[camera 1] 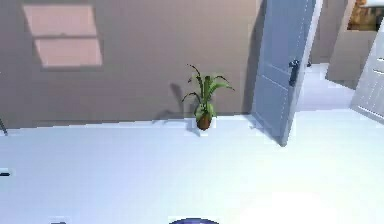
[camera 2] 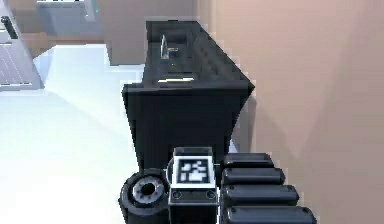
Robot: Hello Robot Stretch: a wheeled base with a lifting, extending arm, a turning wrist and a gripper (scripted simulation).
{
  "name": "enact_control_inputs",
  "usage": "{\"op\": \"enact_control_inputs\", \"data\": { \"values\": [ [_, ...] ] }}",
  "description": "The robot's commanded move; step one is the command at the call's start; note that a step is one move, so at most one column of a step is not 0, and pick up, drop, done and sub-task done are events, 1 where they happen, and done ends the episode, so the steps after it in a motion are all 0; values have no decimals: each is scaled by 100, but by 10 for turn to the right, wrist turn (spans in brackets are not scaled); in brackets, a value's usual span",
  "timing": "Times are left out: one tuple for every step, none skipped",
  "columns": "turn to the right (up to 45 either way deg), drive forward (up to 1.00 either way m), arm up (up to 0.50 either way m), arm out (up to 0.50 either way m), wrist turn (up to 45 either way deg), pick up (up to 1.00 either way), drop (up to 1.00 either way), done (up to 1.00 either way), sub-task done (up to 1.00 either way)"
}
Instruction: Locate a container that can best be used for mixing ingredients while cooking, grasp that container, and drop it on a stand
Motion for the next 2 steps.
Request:
{"op": "enact_control_inputs", "data": {
  "values": [
    [450,0,0,0,0,0,0,0,0],
    [330,0,0,0,0,0,0,0,0]
  ]
}}
